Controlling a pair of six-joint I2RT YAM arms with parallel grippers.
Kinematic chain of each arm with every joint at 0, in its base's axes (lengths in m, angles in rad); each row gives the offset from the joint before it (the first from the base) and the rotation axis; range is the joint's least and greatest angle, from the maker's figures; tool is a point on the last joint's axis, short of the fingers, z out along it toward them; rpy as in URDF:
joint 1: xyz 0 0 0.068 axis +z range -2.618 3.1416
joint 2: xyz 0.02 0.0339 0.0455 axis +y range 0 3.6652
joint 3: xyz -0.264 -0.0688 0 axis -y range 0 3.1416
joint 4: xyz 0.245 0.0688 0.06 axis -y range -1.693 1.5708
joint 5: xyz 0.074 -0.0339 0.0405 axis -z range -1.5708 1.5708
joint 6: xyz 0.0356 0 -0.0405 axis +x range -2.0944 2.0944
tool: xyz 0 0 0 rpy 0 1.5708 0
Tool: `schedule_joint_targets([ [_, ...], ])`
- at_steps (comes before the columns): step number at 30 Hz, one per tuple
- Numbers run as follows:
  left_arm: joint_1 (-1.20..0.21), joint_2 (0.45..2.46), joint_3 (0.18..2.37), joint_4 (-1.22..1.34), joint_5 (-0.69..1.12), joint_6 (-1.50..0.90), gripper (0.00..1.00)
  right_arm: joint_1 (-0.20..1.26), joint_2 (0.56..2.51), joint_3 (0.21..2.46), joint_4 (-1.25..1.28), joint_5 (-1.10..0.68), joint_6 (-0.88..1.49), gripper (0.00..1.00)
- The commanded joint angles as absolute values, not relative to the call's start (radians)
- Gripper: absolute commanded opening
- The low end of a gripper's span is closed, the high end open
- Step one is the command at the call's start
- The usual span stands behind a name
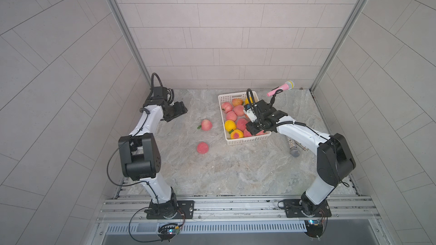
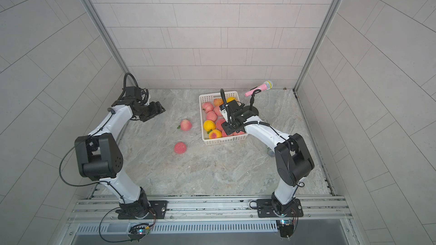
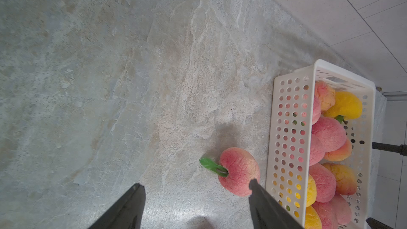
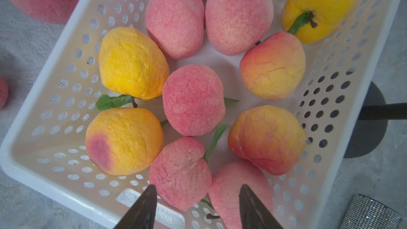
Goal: Put the peaches into the basket
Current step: Place the peach in the basket, then pick up the peach from the center of the board.
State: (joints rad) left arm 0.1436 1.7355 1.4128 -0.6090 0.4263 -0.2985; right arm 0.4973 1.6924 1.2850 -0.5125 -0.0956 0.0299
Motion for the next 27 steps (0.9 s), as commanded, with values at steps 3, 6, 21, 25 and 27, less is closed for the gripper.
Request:
schedule_joint_targets([
  [3,0.142,1.743,1.404,-0.601,0.432,-0.295,0.80,0.498,1.697,1.273,-0.533,-0.121,0.047,0.54],
  [6,0.141,1.743,1.402,-0.600,0.433,-0.295,0.80,0.498,1.713,1.272,-0.537,-0.120,0.043,0.51],
  [21,0.014,1.632,1.304,-0.620,0.310,-0.298,0.79,0.498,1.562,1.164,-0.415,-0.104,0.061,0.50],
  [25,-0.049,1.546,1.206,-0.635,0.265,-0.305,0.79,0.499,1.509,1.116,-0.349,-0.141,0.095,0.51],
  [27,-0.088,1.509,1.160,-0.654,0.237,-0.302,0.80,0.498,1.479,1.087,-0.302,-0.148,0.108,0.51],
])
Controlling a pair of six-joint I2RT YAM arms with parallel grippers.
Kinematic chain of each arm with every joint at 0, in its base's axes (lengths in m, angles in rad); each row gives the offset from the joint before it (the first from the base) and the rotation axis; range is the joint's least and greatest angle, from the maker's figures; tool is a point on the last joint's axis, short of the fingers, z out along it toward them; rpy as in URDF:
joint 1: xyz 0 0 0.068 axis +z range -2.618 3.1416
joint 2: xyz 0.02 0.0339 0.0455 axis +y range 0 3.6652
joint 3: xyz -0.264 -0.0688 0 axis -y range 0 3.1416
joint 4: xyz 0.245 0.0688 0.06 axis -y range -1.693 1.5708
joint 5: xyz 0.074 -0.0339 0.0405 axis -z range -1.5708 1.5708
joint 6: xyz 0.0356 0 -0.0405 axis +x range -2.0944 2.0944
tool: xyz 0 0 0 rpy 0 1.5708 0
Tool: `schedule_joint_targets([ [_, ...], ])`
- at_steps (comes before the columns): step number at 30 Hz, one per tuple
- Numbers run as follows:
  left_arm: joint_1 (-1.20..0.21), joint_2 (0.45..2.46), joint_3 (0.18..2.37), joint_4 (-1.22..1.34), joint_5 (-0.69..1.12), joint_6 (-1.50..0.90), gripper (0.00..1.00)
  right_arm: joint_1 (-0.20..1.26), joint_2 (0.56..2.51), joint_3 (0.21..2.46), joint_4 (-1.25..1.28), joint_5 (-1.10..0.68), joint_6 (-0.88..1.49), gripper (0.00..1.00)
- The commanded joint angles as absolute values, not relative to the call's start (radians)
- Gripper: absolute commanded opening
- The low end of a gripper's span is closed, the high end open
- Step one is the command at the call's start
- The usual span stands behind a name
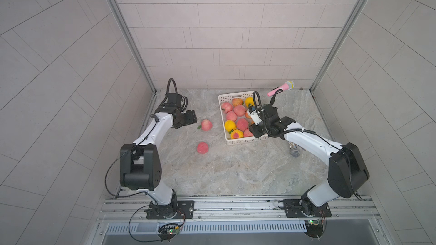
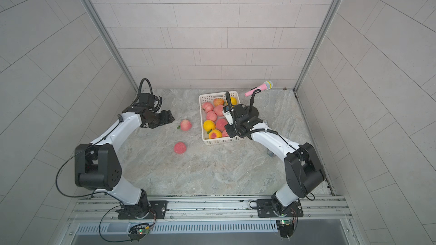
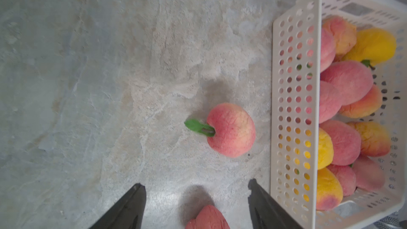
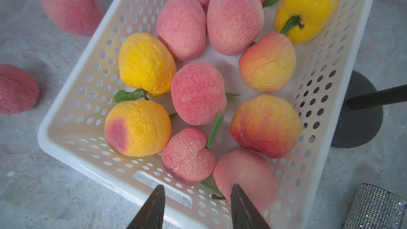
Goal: Put the peaches into the basket
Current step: Pick up the peach from the center of the board.
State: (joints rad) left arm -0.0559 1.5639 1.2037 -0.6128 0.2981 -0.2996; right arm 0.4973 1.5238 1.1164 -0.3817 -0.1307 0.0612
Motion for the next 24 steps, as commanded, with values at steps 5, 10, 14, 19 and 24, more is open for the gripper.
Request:
schedule_joint_targets([
  [5,-0.172,1.455,1.063,-0.692,0.206,-0.322,0.81,0.496,1.424,1.022,-0.194,-0.153,0.116,0.53],
  [10,-0.275,1.455,1.007,-0.703,0.167,-0.353,0.90,0.497,1.433,1.020,-0.202,-0.170,0.118,0.54],
  [14,-0.317,1.495,0.981,-0.701,0.146,-0.373,0.88,0.496,1.432,1.014,-0.199,-0.172,0.118,0.55],
  [19,-0.350,1.529,0.961,-0.692,0.134,-0.375,0.87,0.497,1.422,1.008,-0.198,-0.170,0.118,0.55],
  [24,-0.367,1.561,0.936,-0.663,0.141,-0.386,0.85,0.497,1.427,1.008,-0.198,-0.167,0.117,0.55],
])
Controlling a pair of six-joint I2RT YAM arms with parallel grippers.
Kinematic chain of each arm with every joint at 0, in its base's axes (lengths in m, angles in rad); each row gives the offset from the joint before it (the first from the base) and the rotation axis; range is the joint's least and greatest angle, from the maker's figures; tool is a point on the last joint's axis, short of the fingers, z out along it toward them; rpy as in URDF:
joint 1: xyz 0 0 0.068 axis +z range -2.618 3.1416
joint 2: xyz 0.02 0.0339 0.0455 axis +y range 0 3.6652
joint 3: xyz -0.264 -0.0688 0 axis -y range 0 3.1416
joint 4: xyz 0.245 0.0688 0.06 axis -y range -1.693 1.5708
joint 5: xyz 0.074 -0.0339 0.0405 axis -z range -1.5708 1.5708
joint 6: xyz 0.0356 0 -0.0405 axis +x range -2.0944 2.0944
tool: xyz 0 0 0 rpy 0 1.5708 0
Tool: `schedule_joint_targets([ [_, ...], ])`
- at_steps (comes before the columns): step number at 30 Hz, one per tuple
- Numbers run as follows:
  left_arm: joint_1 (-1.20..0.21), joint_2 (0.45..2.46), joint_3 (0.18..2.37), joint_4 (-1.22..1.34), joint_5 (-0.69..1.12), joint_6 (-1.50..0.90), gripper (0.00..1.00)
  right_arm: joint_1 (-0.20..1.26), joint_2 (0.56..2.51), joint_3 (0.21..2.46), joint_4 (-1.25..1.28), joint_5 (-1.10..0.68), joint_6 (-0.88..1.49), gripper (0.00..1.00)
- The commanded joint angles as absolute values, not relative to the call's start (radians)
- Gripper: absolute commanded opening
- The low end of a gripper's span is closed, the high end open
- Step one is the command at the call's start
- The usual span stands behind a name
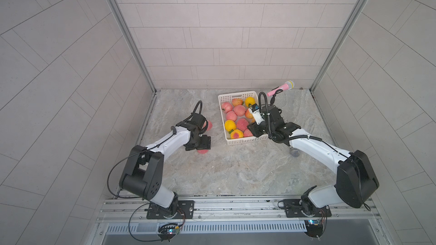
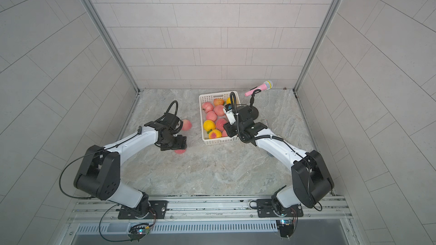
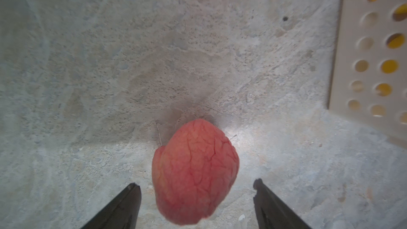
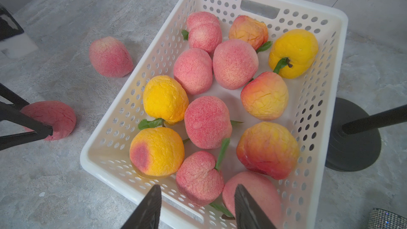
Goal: Put the peaches into the basket
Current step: Pick up the peach from the center of the board.
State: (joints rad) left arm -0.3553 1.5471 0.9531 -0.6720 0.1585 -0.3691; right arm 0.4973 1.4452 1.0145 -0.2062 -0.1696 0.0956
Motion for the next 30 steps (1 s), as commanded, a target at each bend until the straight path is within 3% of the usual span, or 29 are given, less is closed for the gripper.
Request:
schedule_joint_targets([
  [1,-0.371,1.565,0.932,-0.657,0.138,-0.386,0.84,0.496,1.427,1.008,-0.198,-0.167,0.118,0.55],
  [7,-0.371,1.604,0.940,-0.636,0.138,-0.380,0.76,0.496,1.434,1.007,-0.200,-0.167,0.117,0.55],
  [14,-0.373,1.595,0.957,-0.627,0.142,-0.378,0.57,0.497,1.430,1.008,-0.201,-0.164,0.116,0.56],
  [30,-0.434,1.474,1.128,-0.676,0.138,-0.373,0.56,0.470,1.337,0.953,-0.174,-0.077,0.209,0.56],
])
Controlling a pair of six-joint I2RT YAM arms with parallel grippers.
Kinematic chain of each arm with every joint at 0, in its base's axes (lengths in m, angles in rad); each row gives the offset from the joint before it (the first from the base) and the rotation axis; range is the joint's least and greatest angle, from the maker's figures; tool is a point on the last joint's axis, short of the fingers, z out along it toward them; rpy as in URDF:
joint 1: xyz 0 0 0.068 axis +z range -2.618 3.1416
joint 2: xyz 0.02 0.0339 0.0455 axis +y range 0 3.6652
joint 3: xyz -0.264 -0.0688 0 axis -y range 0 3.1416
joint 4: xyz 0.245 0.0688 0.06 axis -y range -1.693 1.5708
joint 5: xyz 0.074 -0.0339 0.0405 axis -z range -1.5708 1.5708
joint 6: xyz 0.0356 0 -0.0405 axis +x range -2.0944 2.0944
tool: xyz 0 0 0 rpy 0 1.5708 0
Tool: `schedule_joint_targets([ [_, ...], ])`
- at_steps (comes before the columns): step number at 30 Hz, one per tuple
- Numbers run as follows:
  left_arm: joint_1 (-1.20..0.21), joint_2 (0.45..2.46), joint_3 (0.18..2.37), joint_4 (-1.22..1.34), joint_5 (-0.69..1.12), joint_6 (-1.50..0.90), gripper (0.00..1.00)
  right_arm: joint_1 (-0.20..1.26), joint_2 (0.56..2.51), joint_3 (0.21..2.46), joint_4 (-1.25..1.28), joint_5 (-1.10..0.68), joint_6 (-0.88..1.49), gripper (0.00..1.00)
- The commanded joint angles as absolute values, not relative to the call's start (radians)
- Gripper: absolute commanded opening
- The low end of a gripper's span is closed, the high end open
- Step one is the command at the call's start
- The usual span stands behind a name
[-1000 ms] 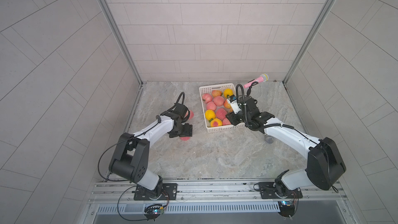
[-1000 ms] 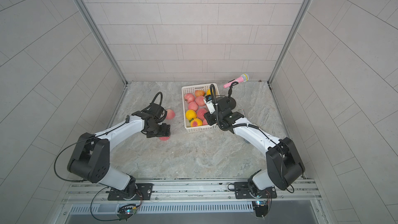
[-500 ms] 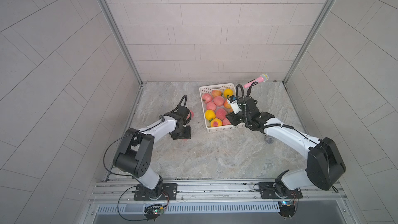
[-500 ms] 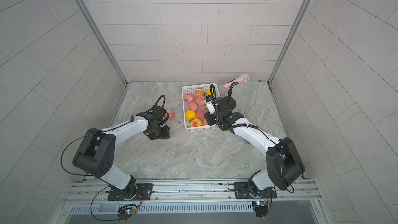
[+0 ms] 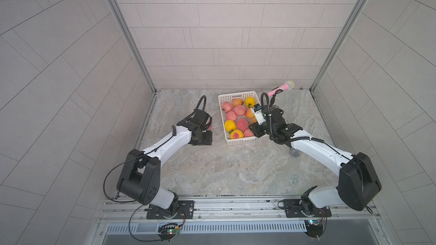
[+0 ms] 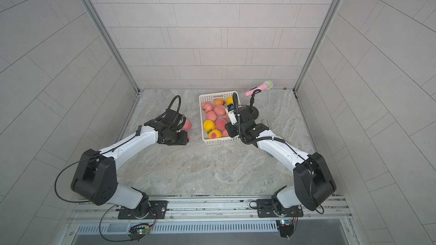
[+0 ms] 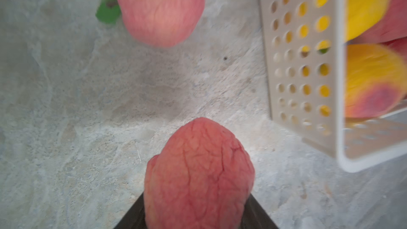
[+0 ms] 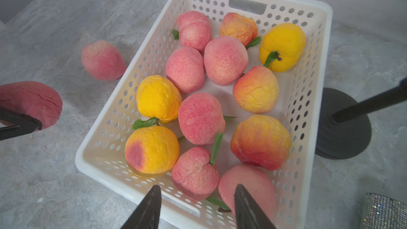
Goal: Put the peaches into the basket
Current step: Pick up the peach from the center of the board, then place the peach in the basket.
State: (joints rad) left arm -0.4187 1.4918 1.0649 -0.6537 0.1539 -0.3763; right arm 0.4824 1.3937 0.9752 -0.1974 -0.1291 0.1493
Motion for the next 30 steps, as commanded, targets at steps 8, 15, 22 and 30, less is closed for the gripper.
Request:
schedule_joint_targets([
  [8,-0.488,1.625,1.375,-0.681,0.147,-0.332,0.56,0.443,1.237,0.889,-0.162,-0.067,0.268,0.56],
  [15,-0.549,1.818,1.592,-0.687,0.155,-0.295,0.56,0.438,1.155,0.844,-0.190,0.003,0.309,0.58],
  [22,-0.633,1.999,1.794,-0.684,0.186,-0.283,0.57,0.408,1.086,0.805,-0.230,0.098,0.348,0.60],
  [30,-0.713,2.177,1.981,-0.687,0.229,-0.273,0.58,0.354,1.041,0.782,-0.243,0.097,0.356,0.61],
])
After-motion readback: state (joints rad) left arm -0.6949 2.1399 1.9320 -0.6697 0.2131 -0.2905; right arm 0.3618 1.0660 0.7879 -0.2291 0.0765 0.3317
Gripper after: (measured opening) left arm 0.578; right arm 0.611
